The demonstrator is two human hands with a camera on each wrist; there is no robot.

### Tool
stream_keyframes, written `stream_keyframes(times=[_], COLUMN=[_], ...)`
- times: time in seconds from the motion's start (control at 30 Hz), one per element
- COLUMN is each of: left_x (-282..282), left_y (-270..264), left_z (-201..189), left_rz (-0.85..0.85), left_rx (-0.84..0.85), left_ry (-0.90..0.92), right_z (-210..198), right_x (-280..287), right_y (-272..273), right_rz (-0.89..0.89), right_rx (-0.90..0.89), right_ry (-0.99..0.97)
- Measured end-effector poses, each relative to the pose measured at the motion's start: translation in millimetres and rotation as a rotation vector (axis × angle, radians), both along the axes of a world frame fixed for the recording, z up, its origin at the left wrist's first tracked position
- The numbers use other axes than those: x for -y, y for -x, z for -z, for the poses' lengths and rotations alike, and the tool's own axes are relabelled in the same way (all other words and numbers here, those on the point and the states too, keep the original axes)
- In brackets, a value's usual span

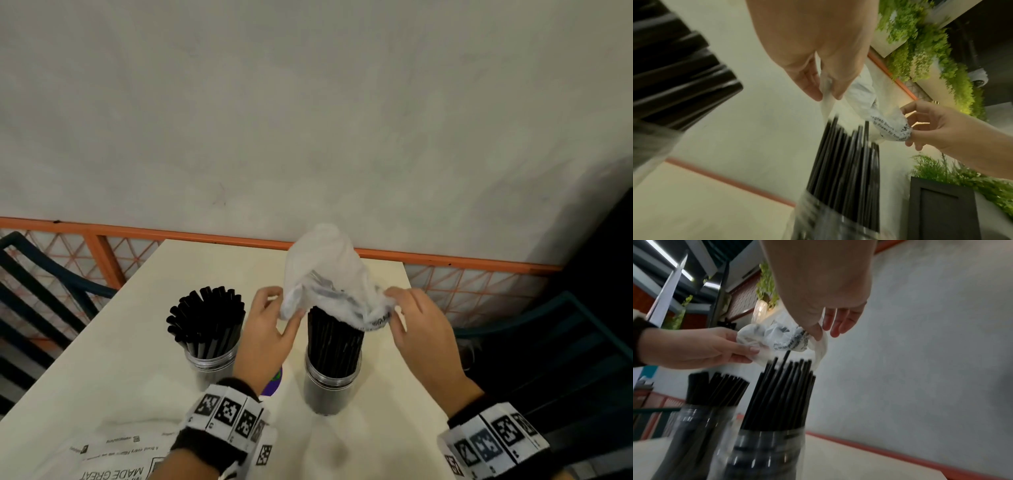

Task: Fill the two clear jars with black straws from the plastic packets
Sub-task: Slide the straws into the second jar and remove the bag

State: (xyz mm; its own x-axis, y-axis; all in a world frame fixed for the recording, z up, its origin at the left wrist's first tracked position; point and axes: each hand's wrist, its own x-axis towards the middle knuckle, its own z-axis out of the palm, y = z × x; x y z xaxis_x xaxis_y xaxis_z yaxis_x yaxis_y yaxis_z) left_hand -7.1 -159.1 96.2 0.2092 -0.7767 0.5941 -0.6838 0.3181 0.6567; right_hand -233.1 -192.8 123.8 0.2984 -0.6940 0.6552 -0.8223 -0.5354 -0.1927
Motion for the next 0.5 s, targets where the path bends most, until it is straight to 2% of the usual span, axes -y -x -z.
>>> stream_keyframes(times=[0.1,0.2,0.33,0.43,0.5], left_x=[-2,-14,-41,-67,-89], left_y=[-6,-8,-9,-15,-22], left_z=[-24,-50,-73,-74,-71], left_rz=[-0.014,-0.012,0.027,0.062,0.192], left_rx=[-0.043,-0.122,-0.219,-0.292,-0.396], left_ry=[0.031,0.085,0.064,-0.042,-0.178], right_z=[-20,-37,-51,-47,-38], right_x=[0,-5,-30,-58,-74], right_y=[-4,-7,-14,-24,-31], right_rz=[-0.025,-0.182,-0.474,-0.568,-0.595], right_rx=[0.141,0.222,0.232,0.385,0.499], right_ry=[0.034,0.007,-0.275,-0.556,-0.674])
